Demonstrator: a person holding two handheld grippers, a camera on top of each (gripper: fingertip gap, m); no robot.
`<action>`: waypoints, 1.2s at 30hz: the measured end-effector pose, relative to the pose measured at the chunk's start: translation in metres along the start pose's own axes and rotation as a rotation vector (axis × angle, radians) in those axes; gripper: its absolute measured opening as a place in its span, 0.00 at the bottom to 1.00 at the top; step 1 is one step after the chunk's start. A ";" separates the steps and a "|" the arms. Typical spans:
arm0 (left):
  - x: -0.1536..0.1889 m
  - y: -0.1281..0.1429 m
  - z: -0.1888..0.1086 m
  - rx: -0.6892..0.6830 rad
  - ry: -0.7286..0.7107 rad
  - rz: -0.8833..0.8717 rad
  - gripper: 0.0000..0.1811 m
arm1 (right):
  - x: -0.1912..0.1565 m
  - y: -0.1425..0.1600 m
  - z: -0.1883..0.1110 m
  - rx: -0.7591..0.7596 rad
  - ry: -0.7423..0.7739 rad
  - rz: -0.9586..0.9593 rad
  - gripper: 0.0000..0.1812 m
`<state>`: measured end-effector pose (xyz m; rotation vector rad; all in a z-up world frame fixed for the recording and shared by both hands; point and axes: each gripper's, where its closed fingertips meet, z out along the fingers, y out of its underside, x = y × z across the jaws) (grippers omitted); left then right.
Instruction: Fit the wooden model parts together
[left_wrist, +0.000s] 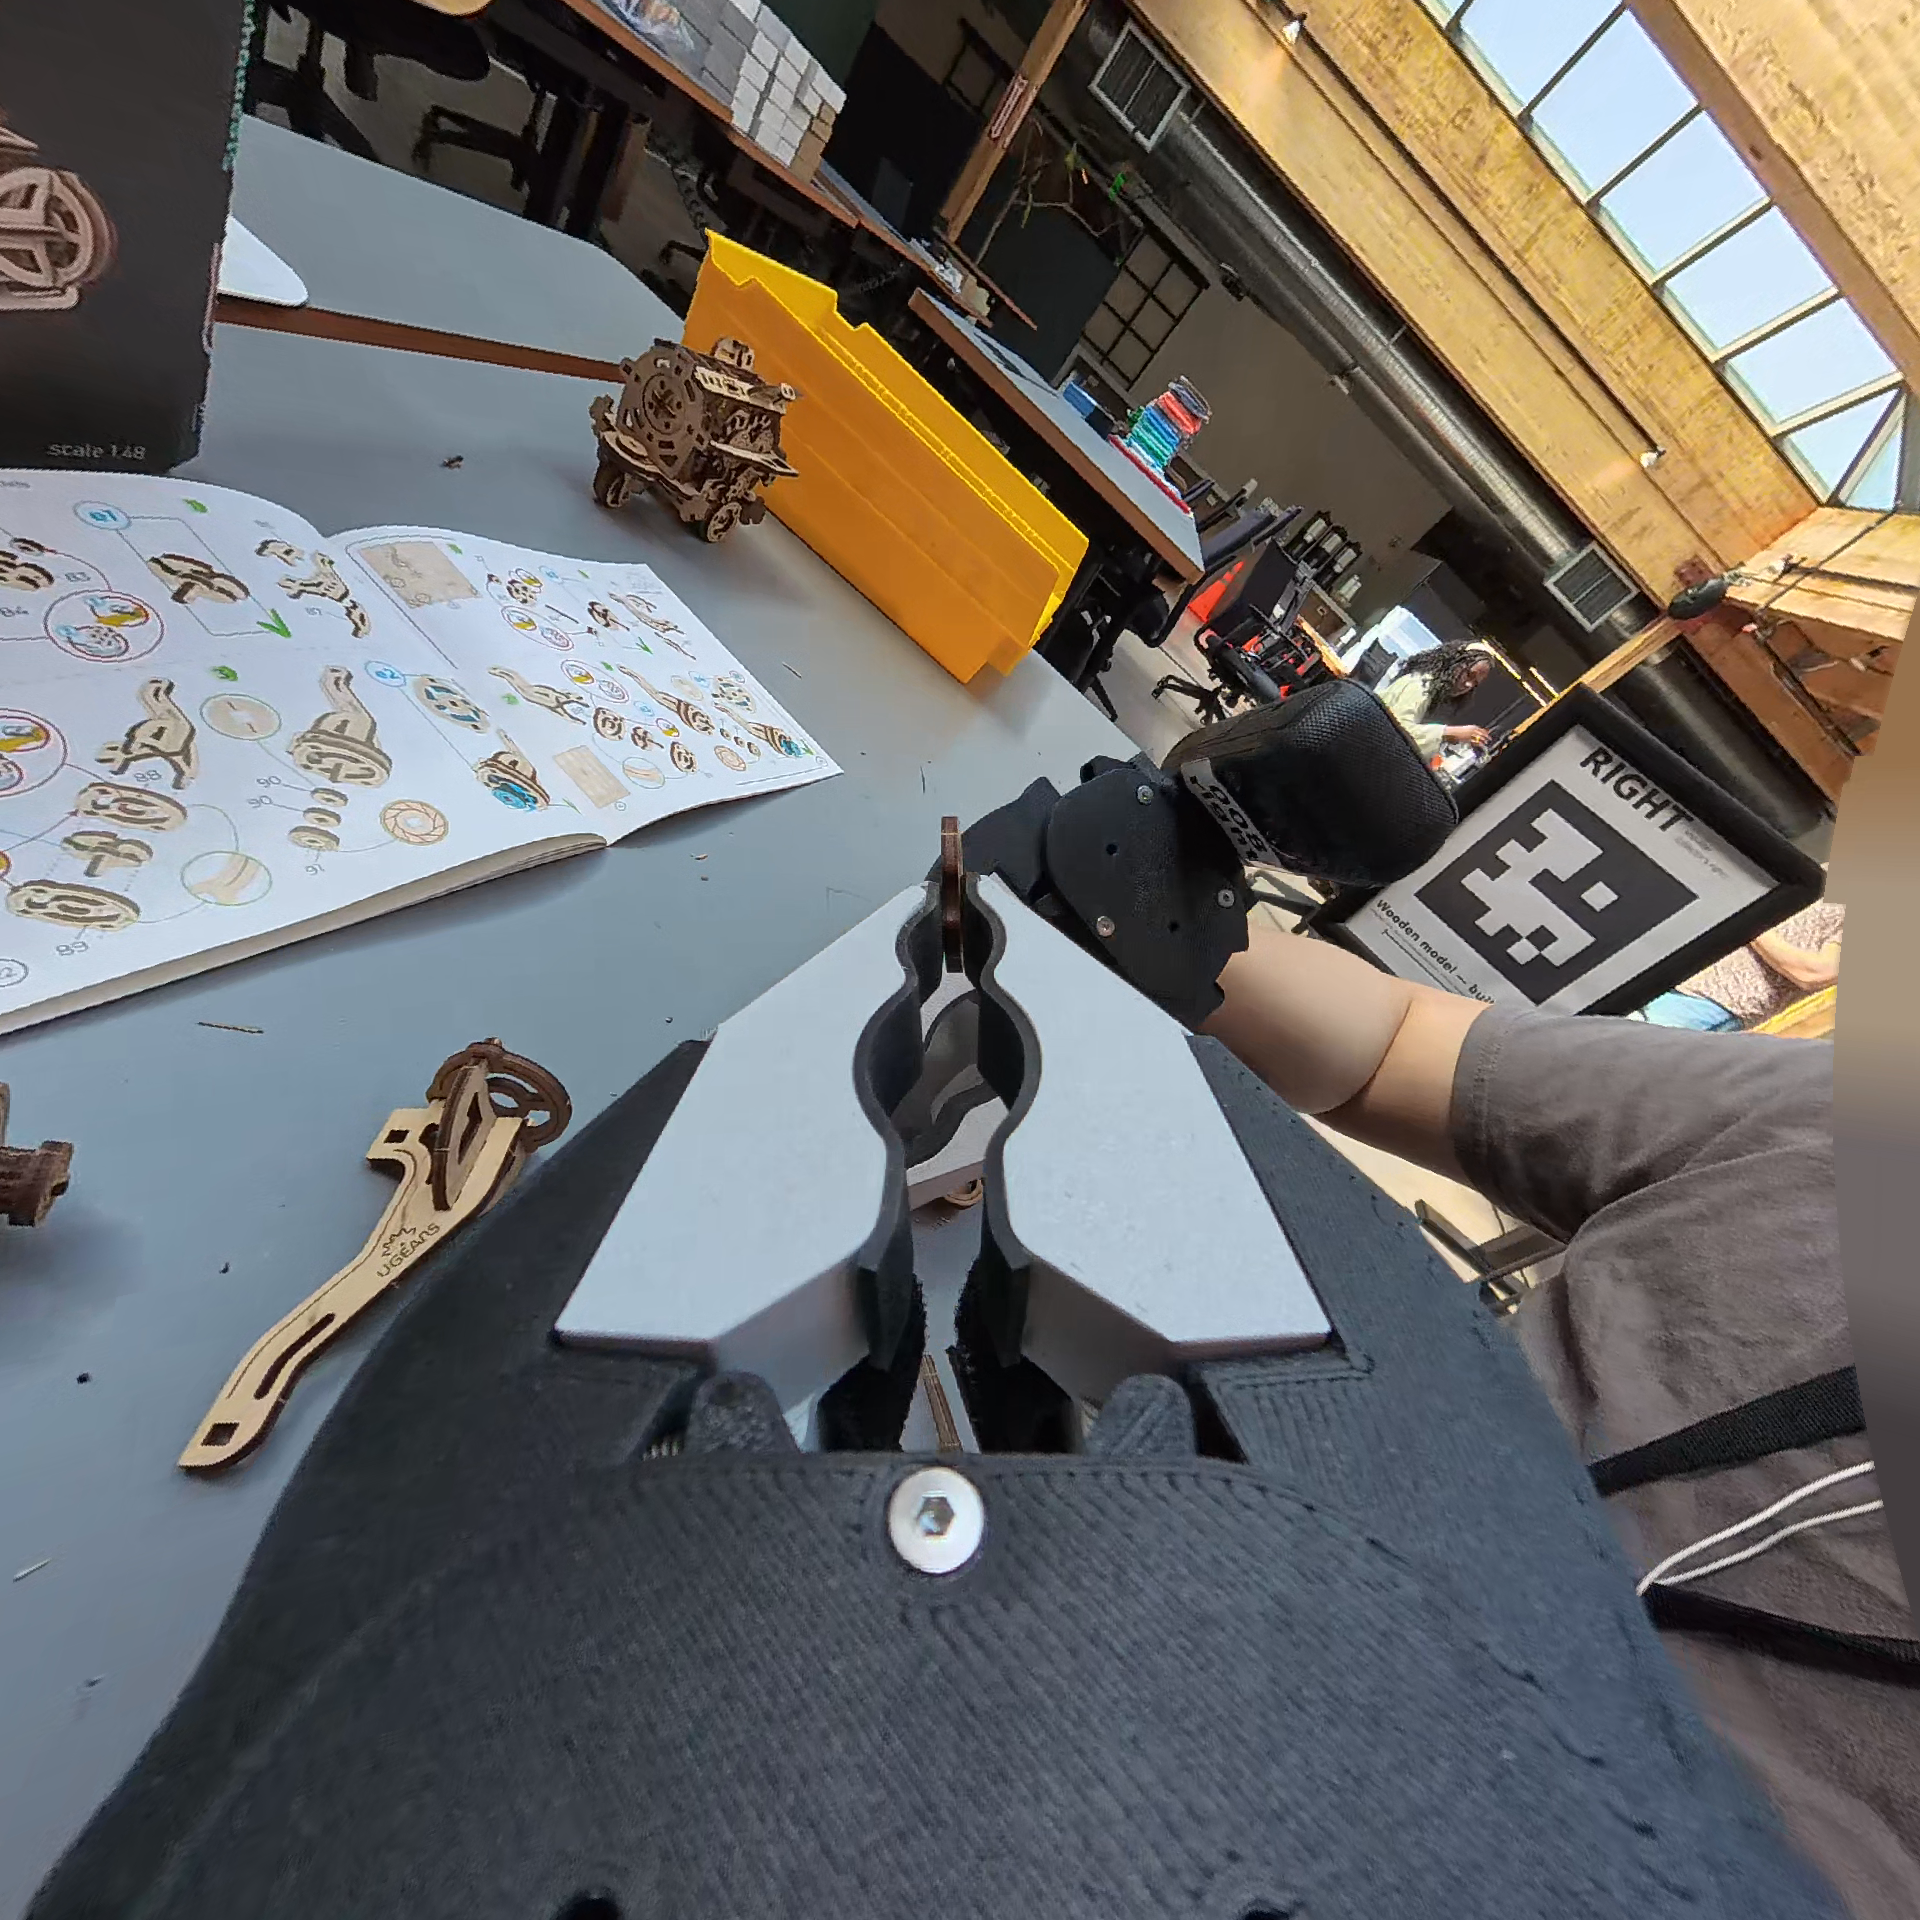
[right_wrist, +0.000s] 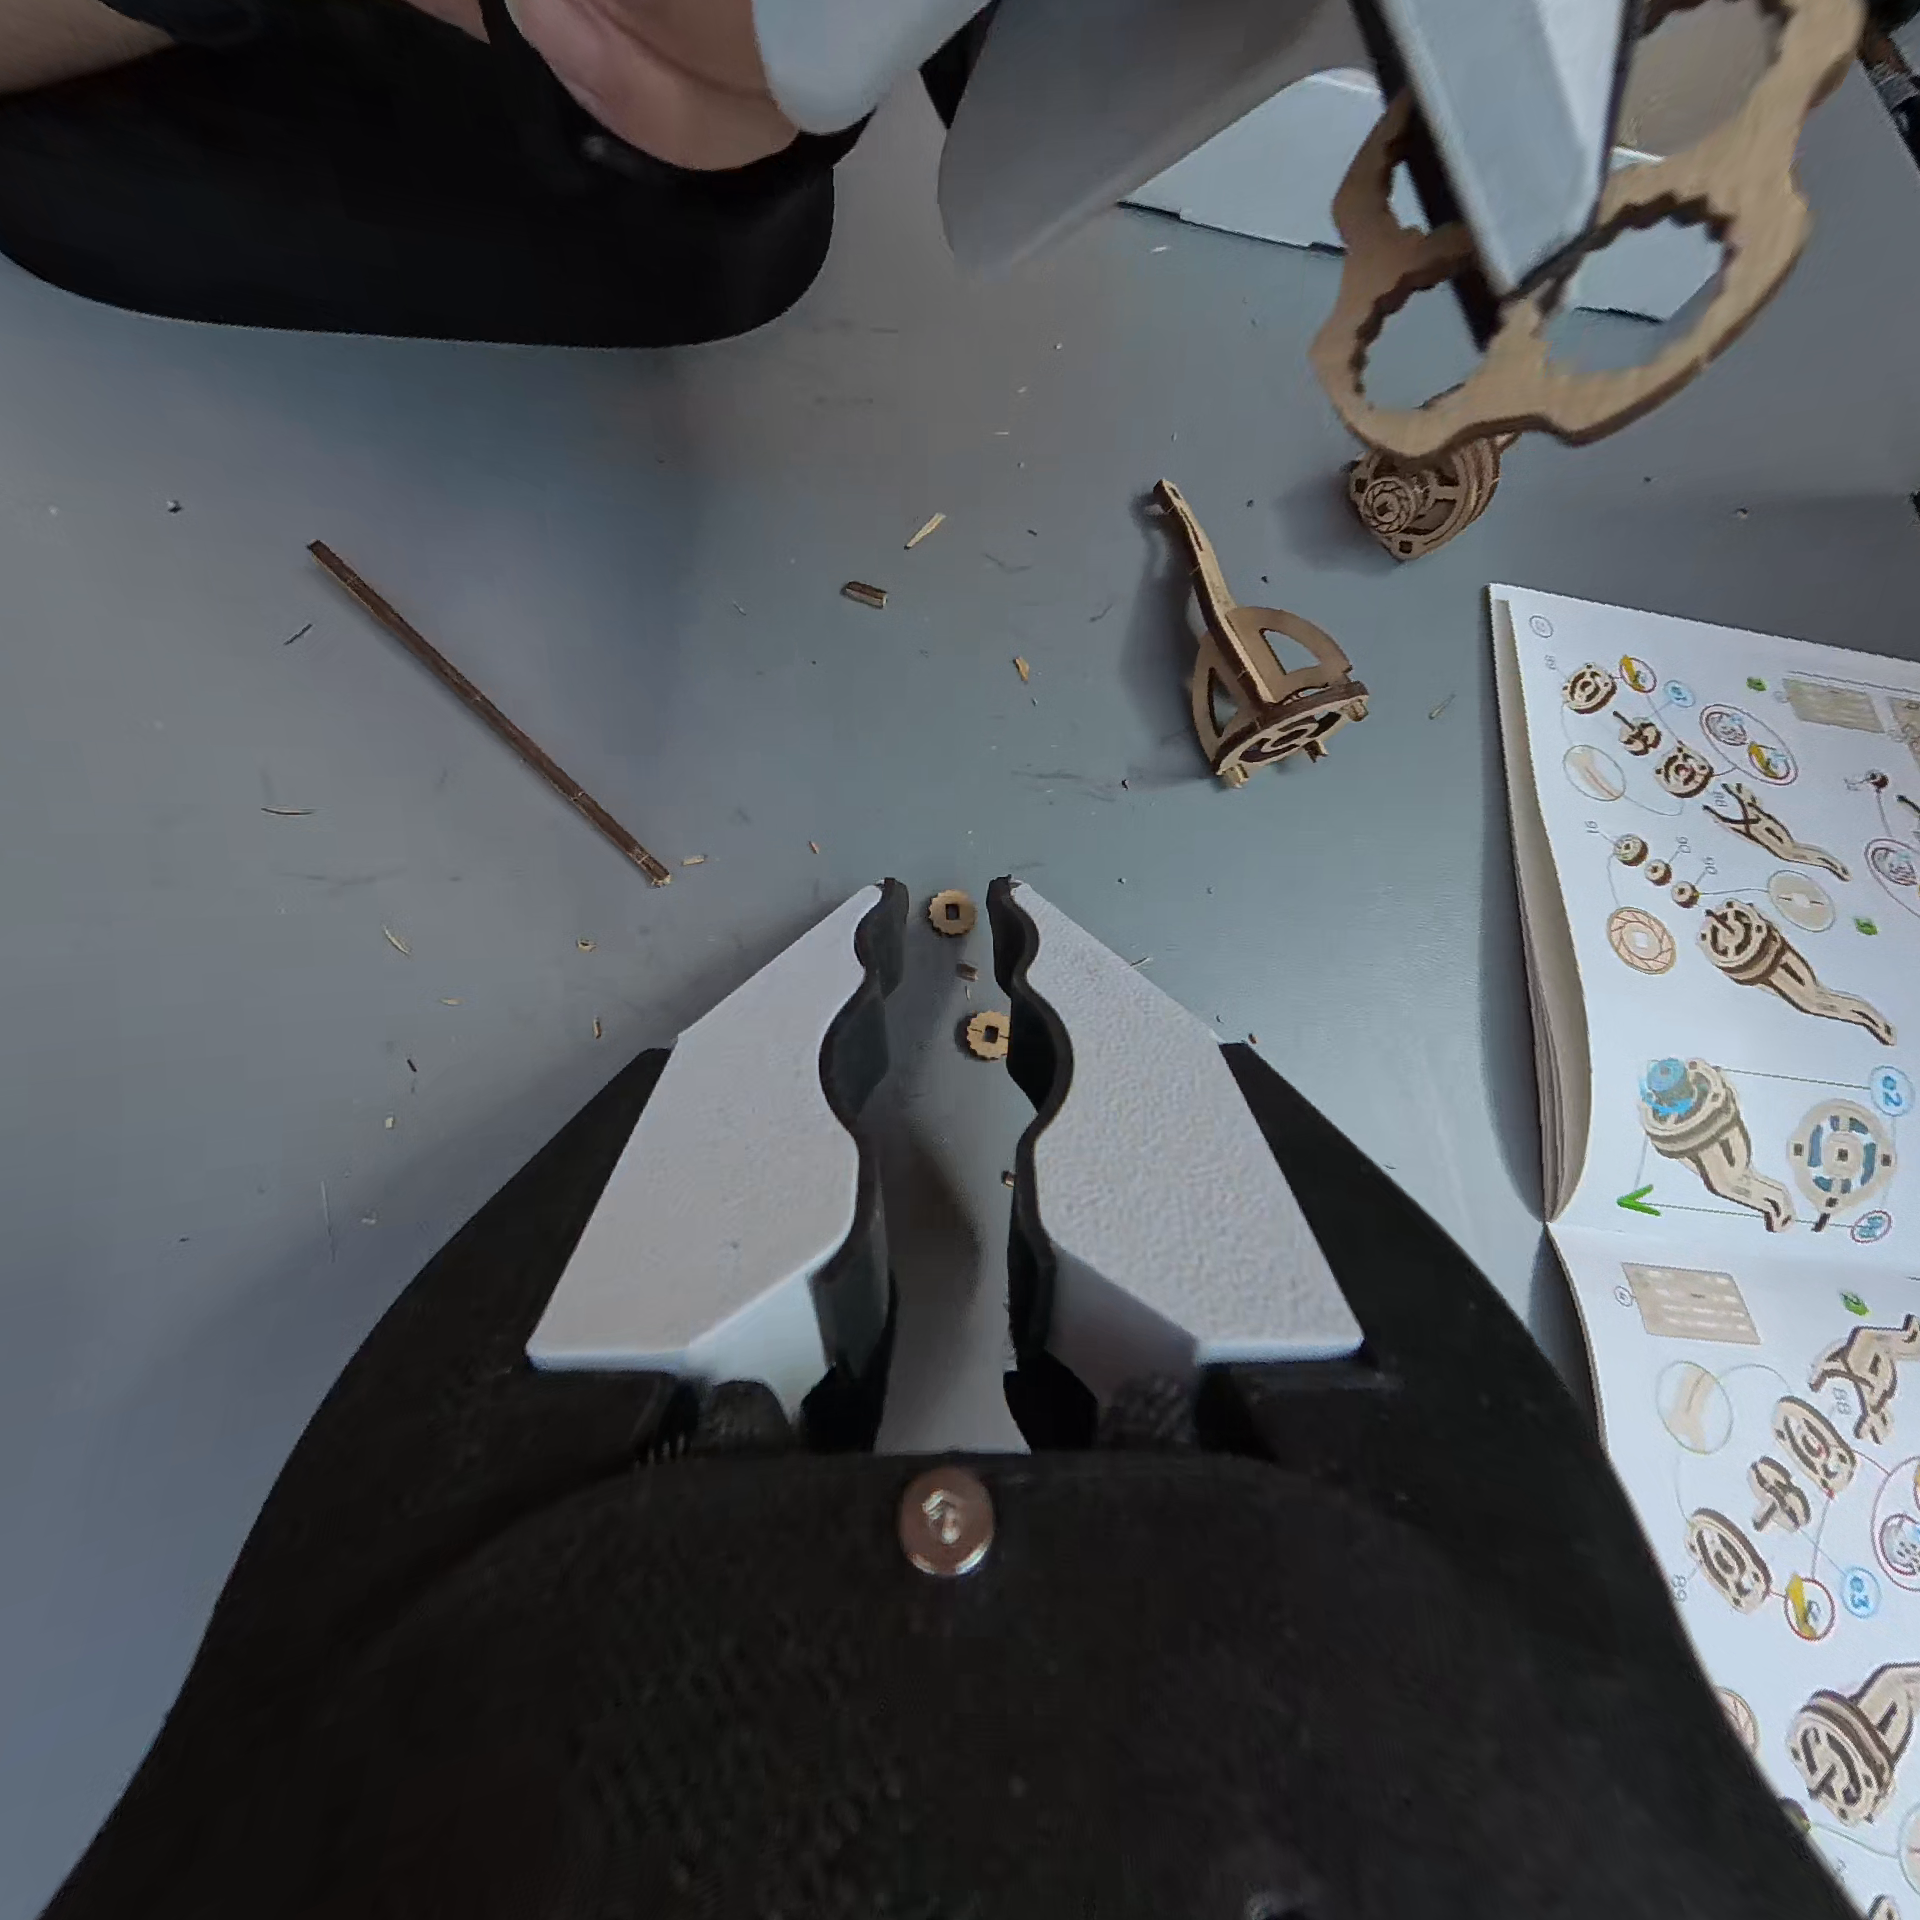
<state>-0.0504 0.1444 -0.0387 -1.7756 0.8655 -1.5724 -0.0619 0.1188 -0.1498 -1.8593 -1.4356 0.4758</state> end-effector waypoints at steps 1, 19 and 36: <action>0.000 -0.001 -0.001 0.005 -0.008 0.008 0.00 | -0.001 0.001 0.003 -0.014 -0.007 0.005 0.09; 0.017 0.014 -0.002 -0.131 0.041 0.289 0.00 | -0.005 -0.022 -0.069 0.370 -0.742 0.911 0.04; -0.021 0.097 -0.041 -0.699 -0.170 0.098 0.00 | 0.010 -0.008 -0.079 0.379 -0.734 0.950 0.04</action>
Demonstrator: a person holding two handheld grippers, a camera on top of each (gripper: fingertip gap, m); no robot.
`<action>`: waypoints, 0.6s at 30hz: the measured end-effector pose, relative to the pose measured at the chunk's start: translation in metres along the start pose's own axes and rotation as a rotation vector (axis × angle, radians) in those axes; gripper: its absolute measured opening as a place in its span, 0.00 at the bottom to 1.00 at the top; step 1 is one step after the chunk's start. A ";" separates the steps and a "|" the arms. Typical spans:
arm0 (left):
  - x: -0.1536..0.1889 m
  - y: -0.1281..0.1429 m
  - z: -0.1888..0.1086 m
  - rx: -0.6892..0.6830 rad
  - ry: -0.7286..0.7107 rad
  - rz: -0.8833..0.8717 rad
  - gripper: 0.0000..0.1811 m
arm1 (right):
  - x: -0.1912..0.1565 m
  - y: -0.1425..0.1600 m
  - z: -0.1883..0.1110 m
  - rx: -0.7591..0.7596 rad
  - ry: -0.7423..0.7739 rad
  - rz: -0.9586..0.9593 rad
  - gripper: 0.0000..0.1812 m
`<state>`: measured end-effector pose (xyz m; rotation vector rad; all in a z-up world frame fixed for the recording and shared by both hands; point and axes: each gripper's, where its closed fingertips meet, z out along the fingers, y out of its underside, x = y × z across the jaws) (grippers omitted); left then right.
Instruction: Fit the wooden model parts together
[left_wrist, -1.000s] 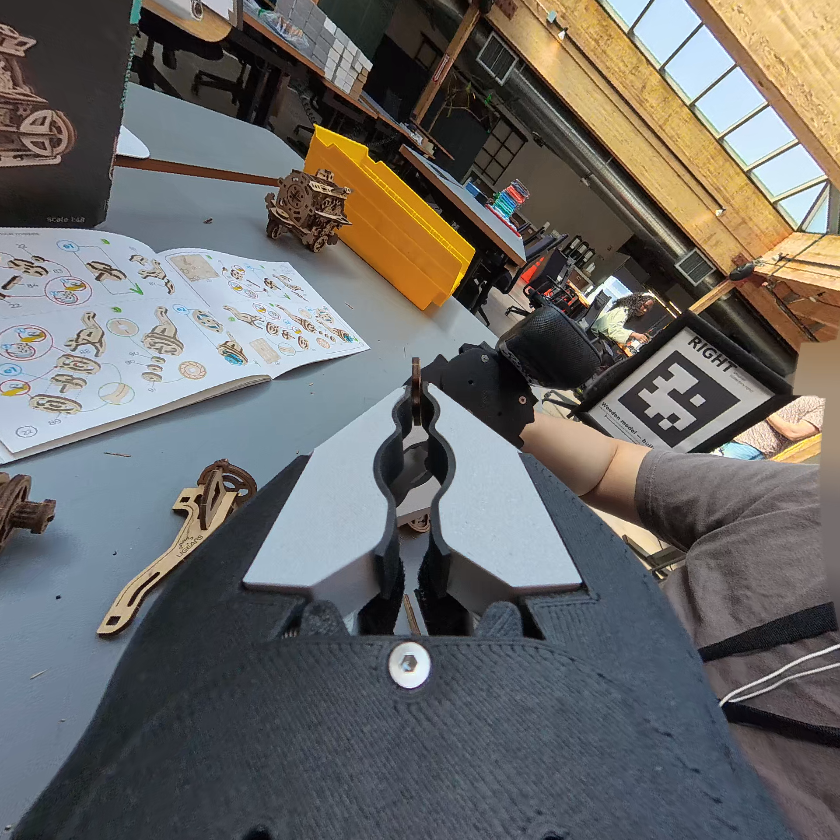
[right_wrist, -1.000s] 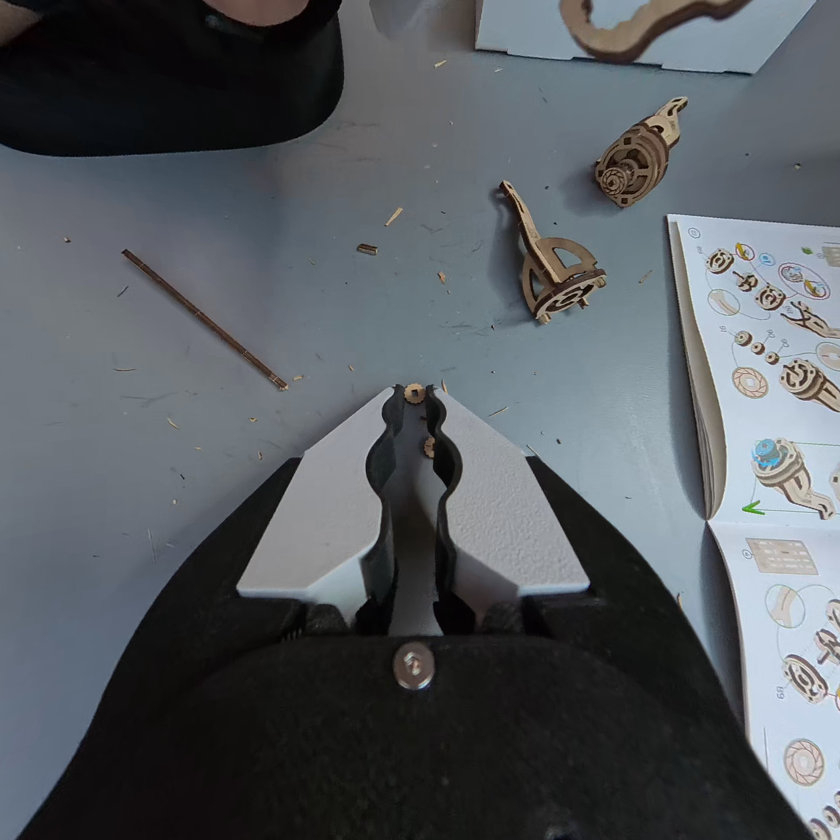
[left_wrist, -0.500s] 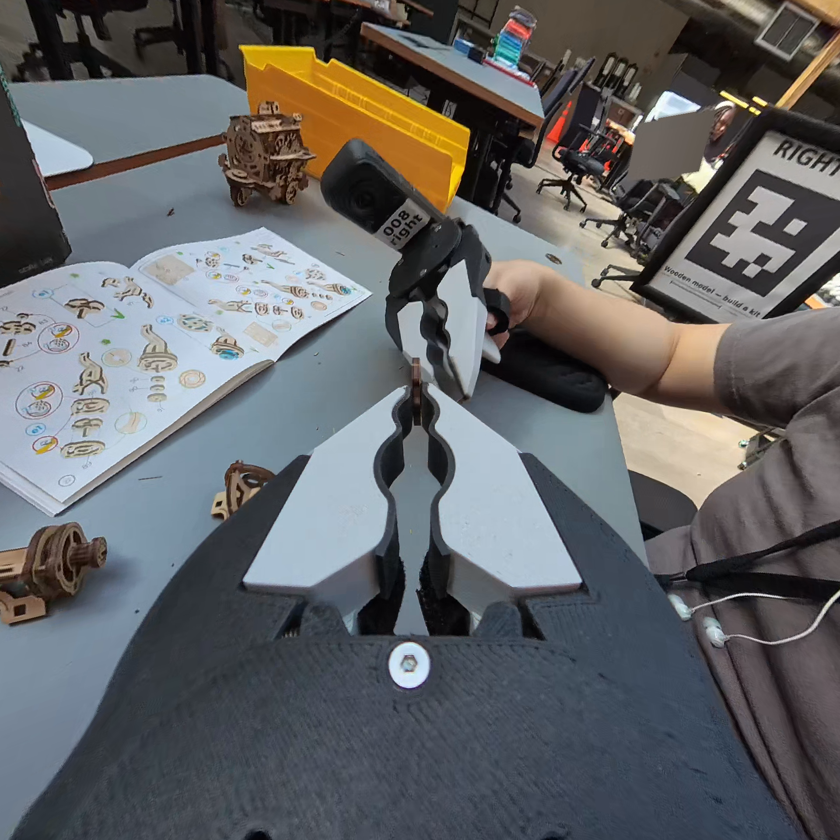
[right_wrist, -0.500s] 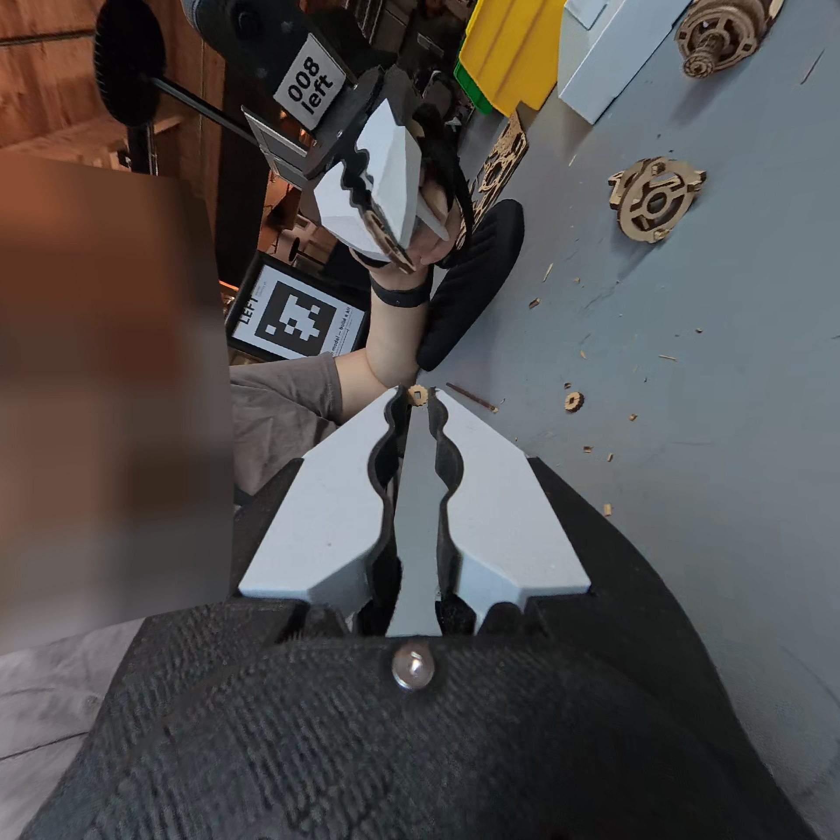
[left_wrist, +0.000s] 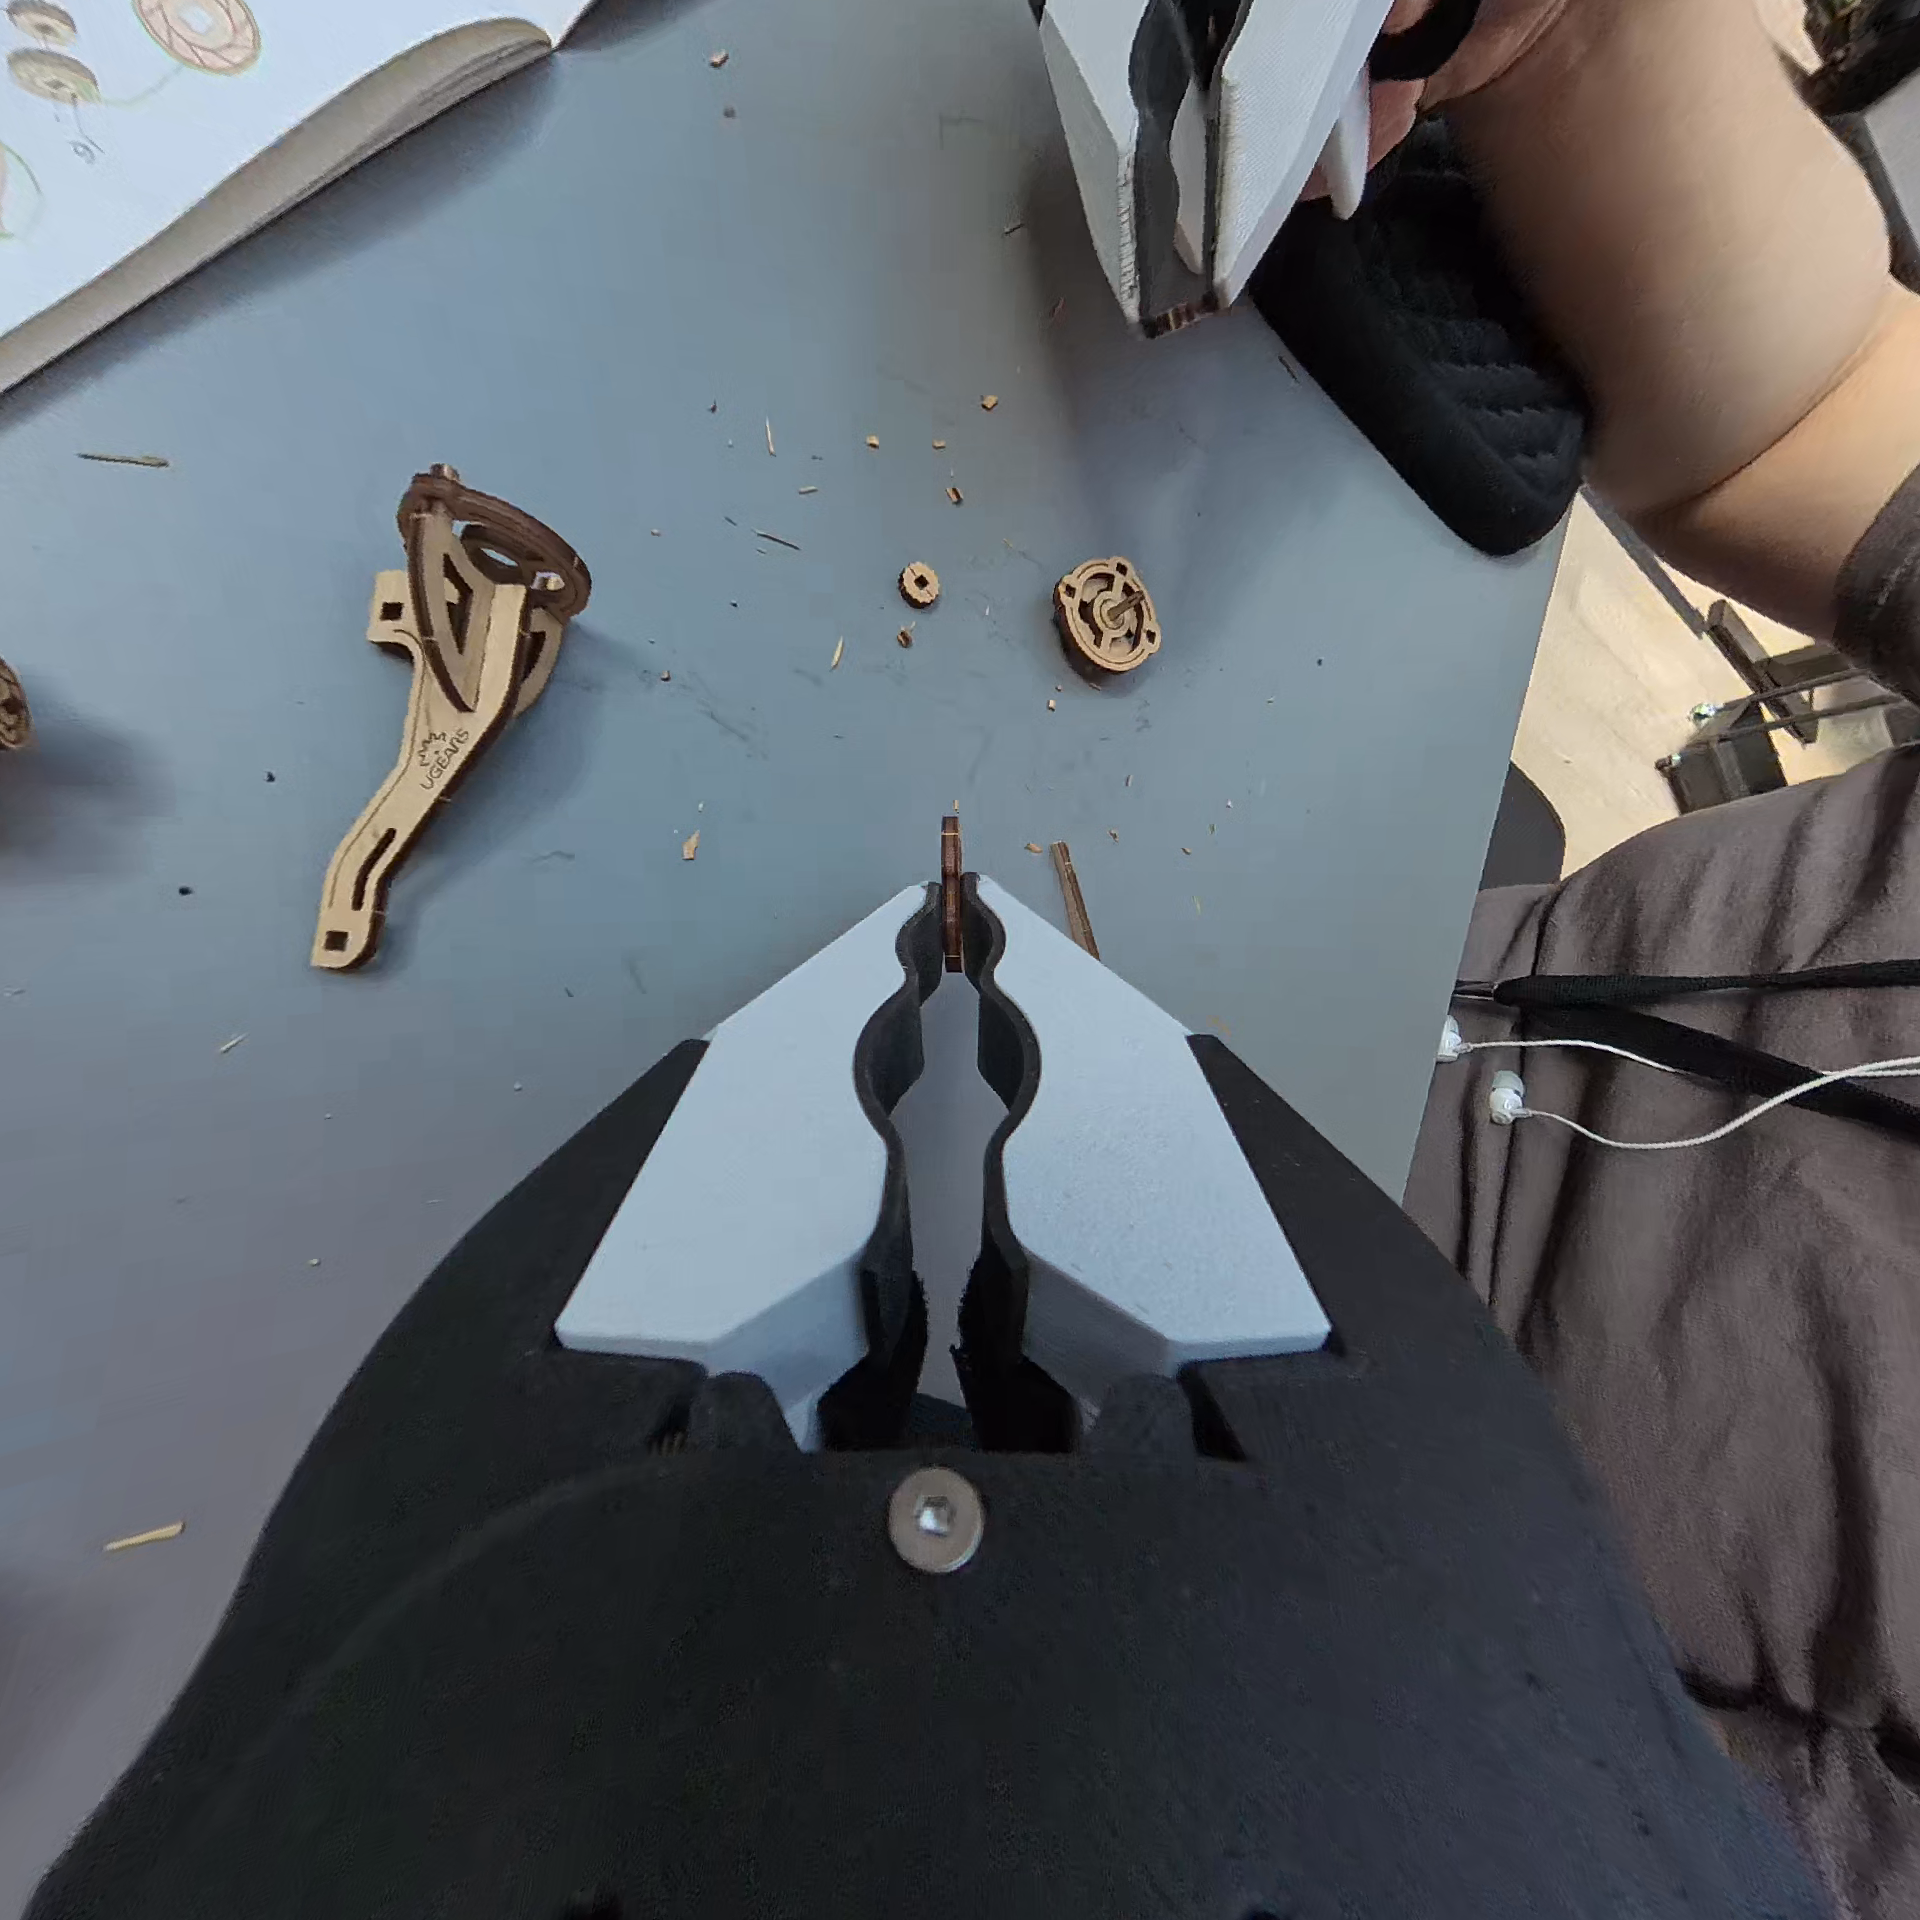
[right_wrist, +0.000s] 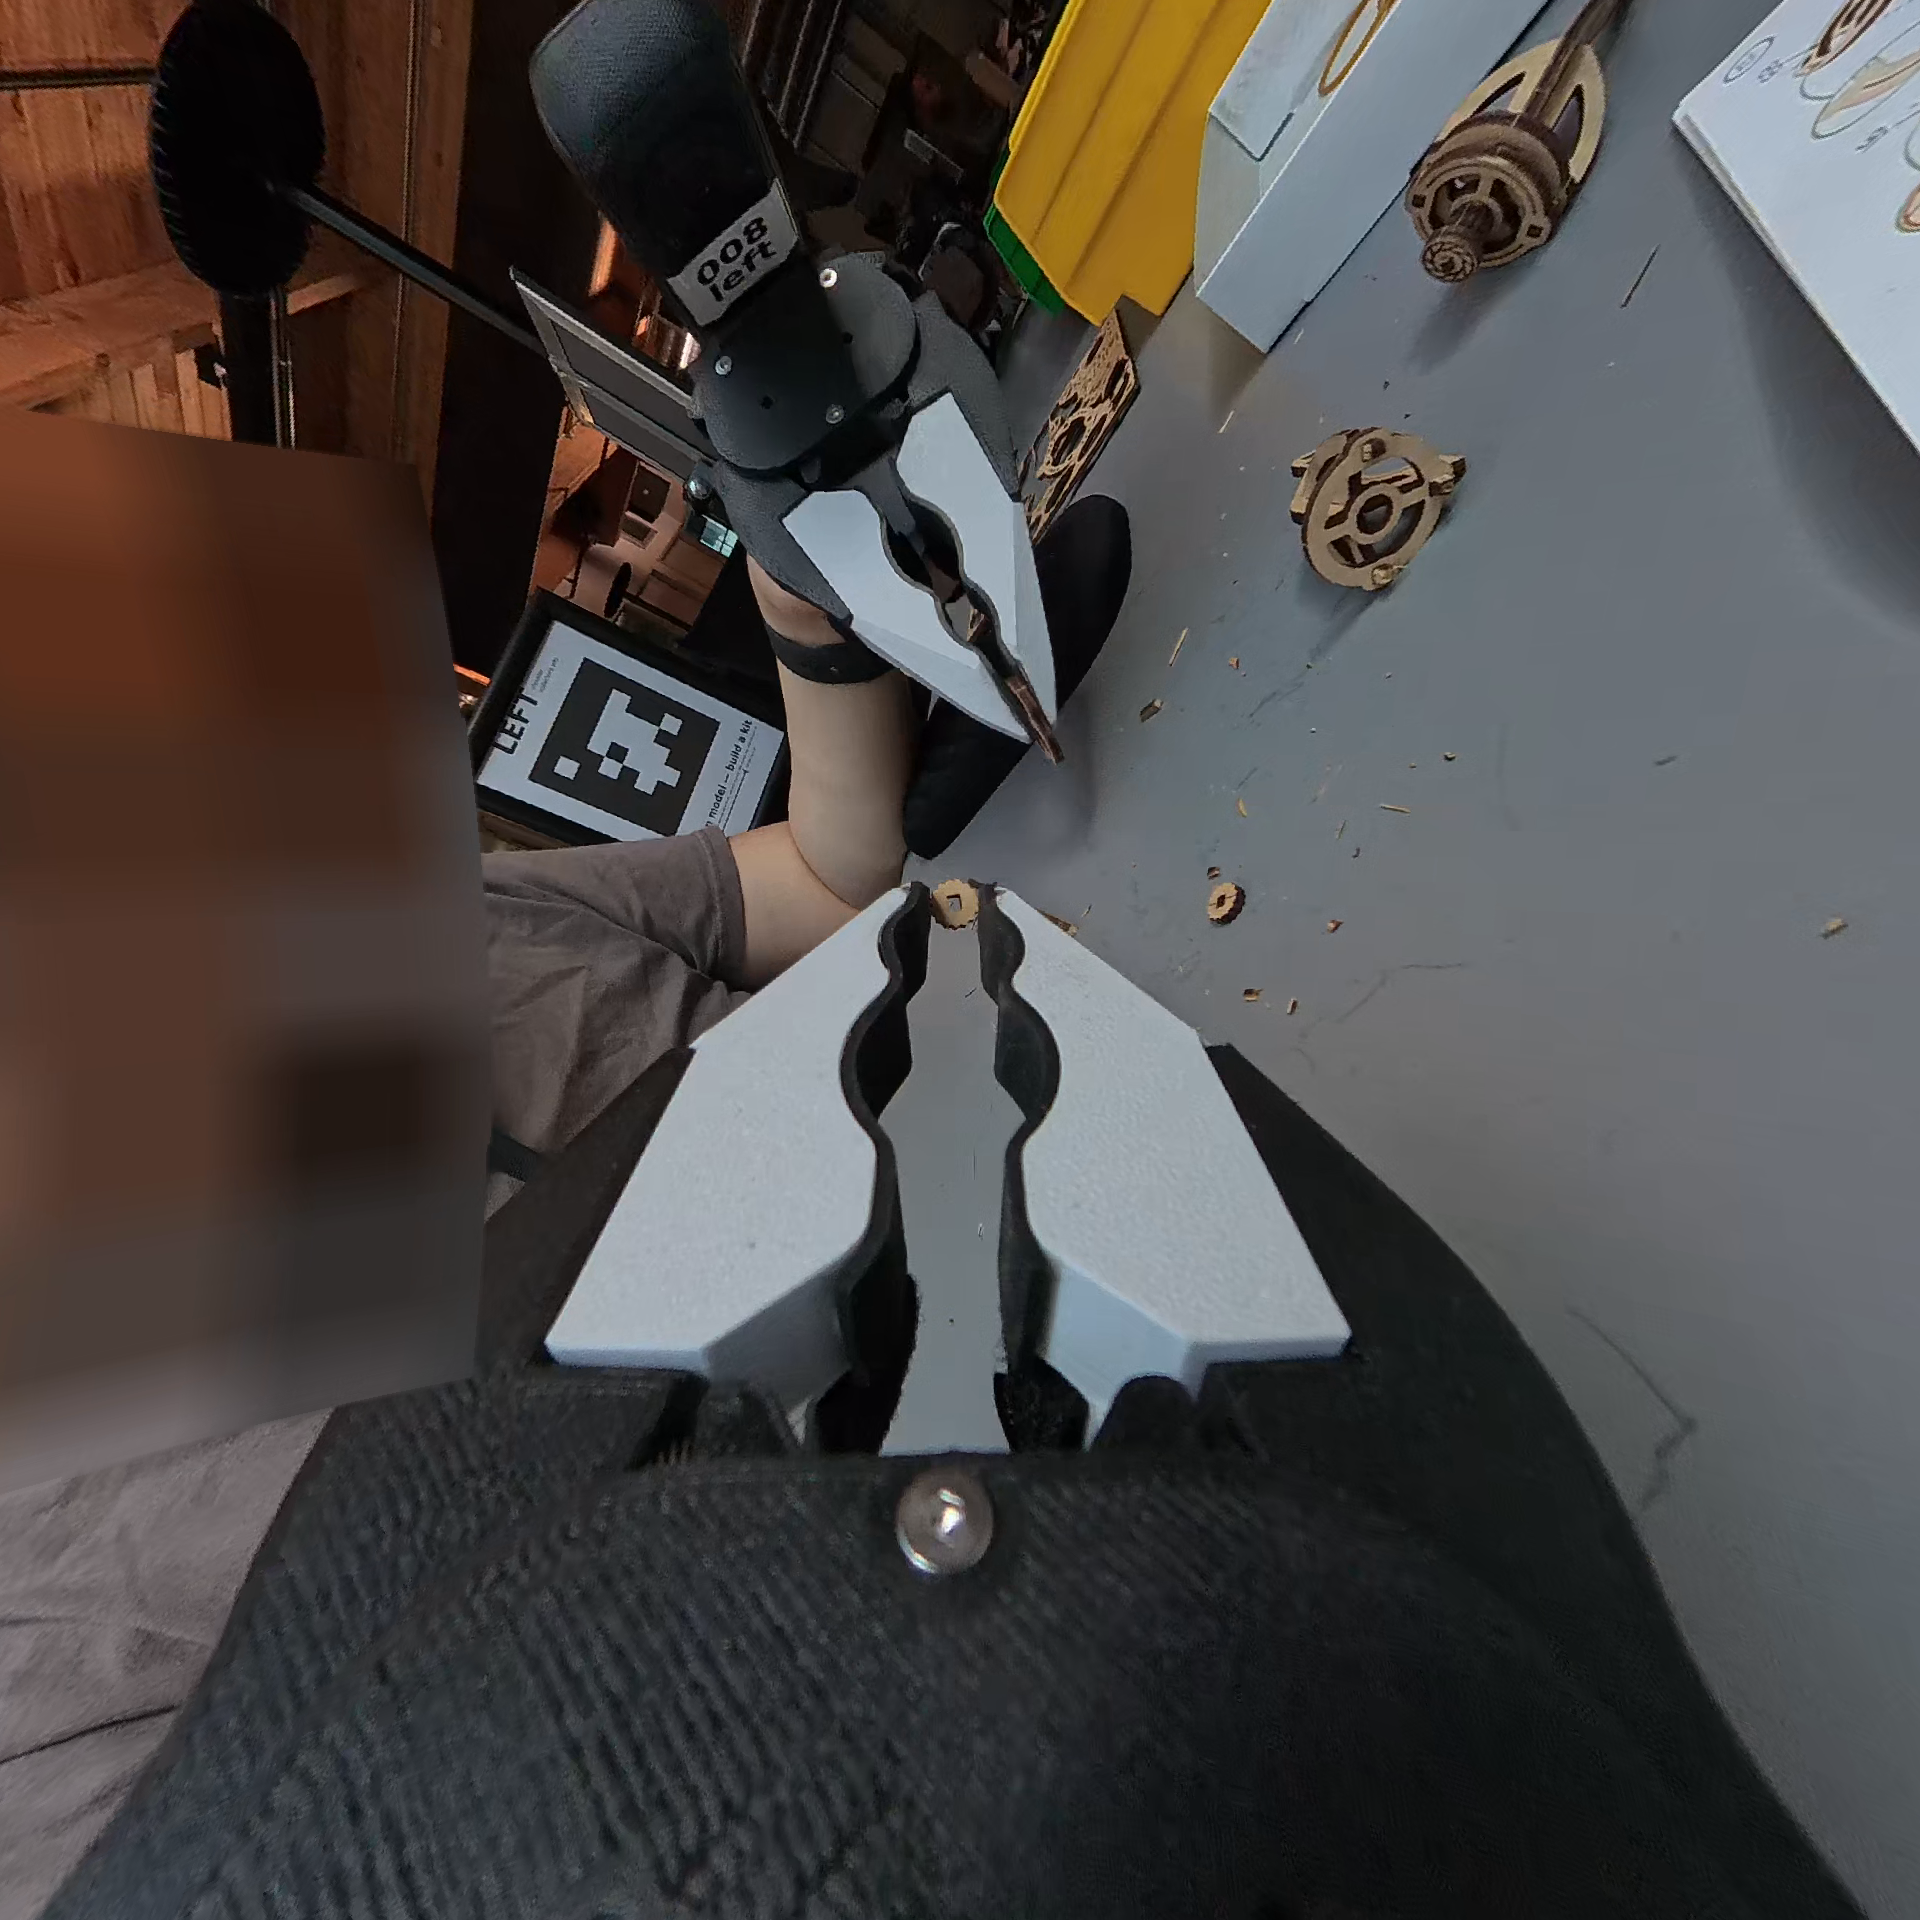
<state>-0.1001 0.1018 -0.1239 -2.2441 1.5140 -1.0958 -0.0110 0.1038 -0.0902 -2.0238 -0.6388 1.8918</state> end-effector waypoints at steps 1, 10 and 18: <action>0.004 -0.005 -0.009 0.047 0.010 -0.003 0.00 | 0.001 0.001 0.001 -0.007 0.002 -0.001 0.04; 0.015 -0.014 -0.109 0.577 -0.125 -0.110 0.00 | 0.010 0.008 0.005 -0.052 0.053 -0.026 0.04; 0.118 -0.143 -0.103 0.665 0.249 0.115 0.00 | 0.014 0.014 0.008 -0.085 0.090 -0.037 0.04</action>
